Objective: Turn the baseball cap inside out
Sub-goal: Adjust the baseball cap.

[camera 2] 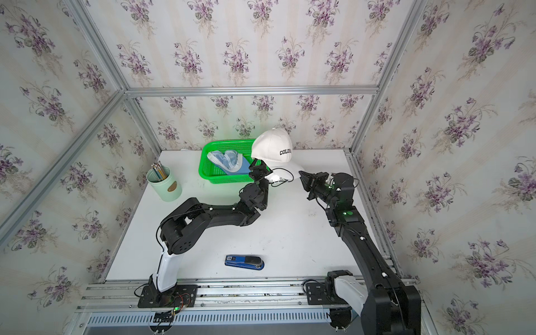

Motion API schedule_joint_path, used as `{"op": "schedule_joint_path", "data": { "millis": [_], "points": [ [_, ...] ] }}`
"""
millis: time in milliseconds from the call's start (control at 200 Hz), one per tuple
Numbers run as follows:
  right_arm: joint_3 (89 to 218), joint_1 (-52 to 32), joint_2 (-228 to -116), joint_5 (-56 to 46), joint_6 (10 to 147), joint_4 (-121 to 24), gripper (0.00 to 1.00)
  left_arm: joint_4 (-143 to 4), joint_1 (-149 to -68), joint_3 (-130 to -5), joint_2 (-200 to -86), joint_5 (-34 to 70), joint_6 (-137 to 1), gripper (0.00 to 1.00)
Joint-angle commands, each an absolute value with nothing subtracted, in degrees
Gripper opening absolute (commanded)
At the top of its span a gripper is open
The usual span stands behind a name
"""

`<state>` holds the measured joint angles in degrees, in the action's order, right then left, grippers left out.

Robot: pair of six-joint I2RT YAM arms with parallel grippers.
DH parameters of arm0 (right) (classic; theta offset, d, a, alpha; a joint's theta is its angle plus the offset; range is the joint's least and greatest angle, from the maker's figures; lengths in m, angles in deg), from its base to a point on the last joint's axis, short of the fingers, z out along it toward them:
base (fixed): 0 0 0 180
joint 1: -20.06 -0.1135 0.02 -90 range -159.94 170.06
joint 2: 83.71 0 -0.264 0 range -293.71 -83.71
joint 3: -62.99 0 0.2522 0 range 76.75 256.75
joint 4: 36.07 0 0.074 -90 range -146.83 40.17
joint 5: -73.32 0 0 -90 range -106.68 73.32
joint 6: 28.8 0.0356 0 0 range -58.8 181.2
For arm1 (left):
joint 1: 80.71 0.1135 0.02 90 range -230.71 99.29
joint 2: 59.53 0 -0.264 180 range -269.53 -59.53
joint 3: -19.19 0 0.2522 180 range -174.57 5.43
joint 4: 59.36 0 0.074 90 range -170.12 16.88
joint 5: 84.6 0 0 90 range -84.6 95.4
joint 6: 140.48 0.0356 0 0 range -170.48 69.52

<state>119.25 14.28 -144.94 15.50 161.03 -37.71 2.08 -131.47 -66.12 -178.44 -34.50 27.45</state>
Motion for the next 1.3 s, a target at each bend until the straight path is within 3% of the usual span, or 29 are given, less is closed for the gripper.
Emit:
{"op": "schedule_joint_path", "data": {
  "millis": [0, 210, 799, 1024, 1294],
  "points": [
    [120.9, 15.6, -146.2, 19.2, 156.4, -44.1, 0.0, 8.4, -132.5, -61.8, -174.5, -28.4, 24.1, 0.67],
    [127.3, 16.6, -149.0, 21.6, 149.7, -49.5, 0.0, 8.4, -133.0, -56.3, -173.9, -22.3, 27.5, 0.67],
    [138.6, 18.0, -150.6, 26.8, 142.0, -64.4, 0.0, 8.5, -130.3, -68.0, -179.5, -18.3, 37.6, 0.68],
    [143.7, 18.2, -152.3, 27.7, 134.0, -72.8, 0.0, 8.4, -127.8, -71.6, -180.6, -19.6, 36.5, 0.69],
    [141.3, 18.9, -152.5, 28.7, 133.0, -72.5, 0.0, 8.4, -124.9, -71.8, -180.1, -22.9, 37.2, 0.69]
  ]
}}
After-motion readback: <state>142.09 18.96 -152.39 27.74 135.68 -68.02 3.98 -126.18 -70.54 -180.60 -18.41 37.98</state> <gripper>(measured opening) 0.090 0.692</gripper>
